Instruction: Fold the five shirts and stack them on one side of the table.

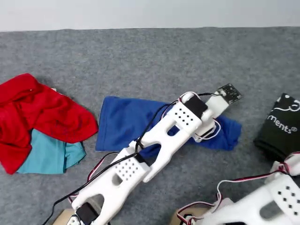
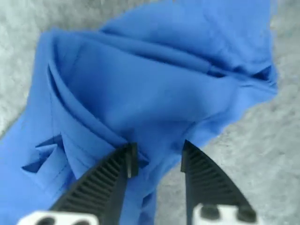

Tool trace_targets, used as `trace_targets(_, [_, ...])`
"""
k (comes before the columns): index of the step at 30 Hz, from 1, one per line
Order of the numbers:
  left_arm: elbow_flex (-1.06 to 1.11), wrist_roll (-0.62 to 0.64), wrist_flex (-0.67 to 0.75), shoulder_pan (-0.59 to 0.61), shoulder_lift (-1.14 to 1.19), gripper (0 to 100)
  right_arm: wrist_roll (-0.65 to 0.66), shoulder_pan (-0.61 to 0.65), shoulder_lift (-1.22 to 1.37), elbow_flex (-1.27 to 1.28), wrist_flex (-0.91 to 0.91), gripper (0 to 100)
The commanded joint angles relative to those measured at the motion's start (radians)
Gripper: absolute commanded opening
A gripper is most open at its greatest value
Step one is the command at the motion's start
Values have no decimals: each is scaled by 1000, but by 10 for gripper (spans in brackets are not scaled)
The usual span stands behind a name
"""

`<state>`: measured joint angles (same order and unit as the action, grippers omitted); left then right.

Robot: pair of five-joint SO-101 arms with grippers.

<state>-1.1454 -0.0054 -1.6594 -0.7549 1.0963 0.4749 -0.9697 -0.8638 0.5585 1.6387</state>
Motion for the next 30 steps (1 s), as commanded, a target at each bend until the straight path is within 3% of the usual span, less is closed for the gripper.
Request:
trace_targets(1, [-179,11,-94,26,38,163,14,-7,-19,-6,-10,9])
trace_targets(16, [-255,6,-95,31,-31,14,8,-4,-21,-6,-7,9])
trace_targets(19, [-255,6,-95,29,-34,43,8,-5,-21,-6,-5,9])
trace_targets(24, [-255,6,-97,6,-41,187,8,-5,-19,-5,-5,9])
trace_targets(30, [-182,6,-97,-35,-141,192,9,-7,-16,-5,-7,9])
